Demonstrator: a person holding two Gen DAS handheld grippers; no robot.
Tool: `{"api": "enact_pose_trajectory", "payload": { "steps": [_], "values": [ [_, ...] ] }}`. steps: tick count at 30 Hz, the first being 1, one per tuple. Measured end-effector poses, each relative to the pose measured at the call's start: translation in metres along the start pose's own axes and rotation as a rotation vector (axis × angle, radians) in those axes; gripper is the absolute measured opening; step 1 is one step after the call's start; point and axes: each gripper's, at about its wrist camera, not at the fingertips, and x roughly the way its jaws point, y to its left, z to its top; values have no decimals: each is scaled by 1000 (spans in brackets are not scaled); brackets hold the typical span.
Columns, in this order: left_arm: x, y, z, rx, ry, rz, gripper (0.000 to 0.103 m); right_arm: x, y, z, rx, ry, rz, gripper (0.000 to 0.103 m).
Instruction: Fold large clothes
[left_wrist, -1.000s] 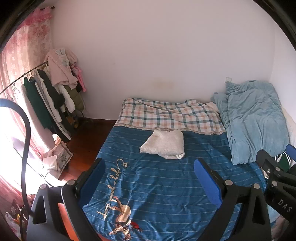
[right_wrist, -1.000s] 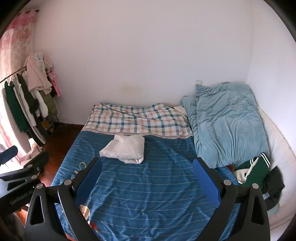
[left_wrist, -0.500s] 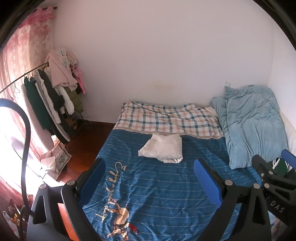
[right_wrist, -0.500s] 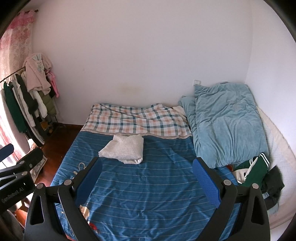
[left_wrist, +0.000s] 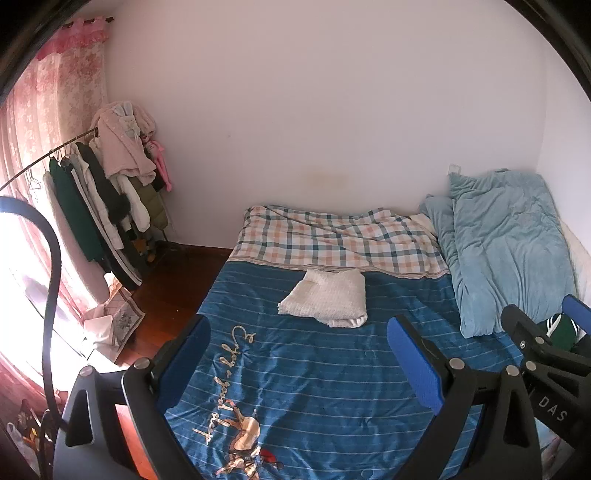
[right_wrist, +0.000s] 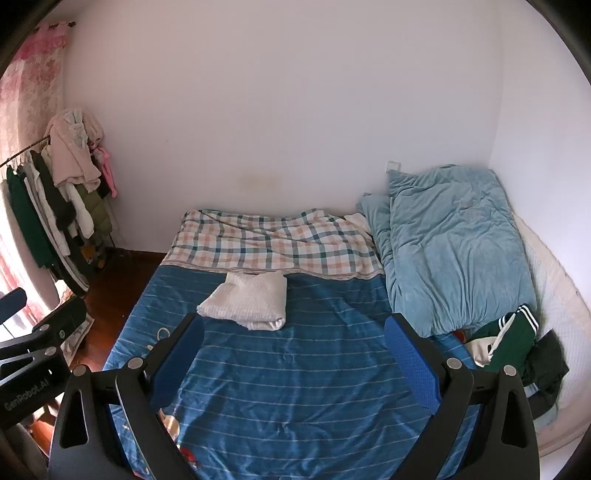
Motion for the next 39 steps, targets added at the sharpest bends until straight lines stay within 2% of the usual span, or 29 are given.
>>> {"api": "enact_pose_trajectory", "payload": {
  "steps": [39],
  "values": [
    [0,7,-1,-4,-11,0,98,5,0,5,4,-6,3,99]
  ]
}}
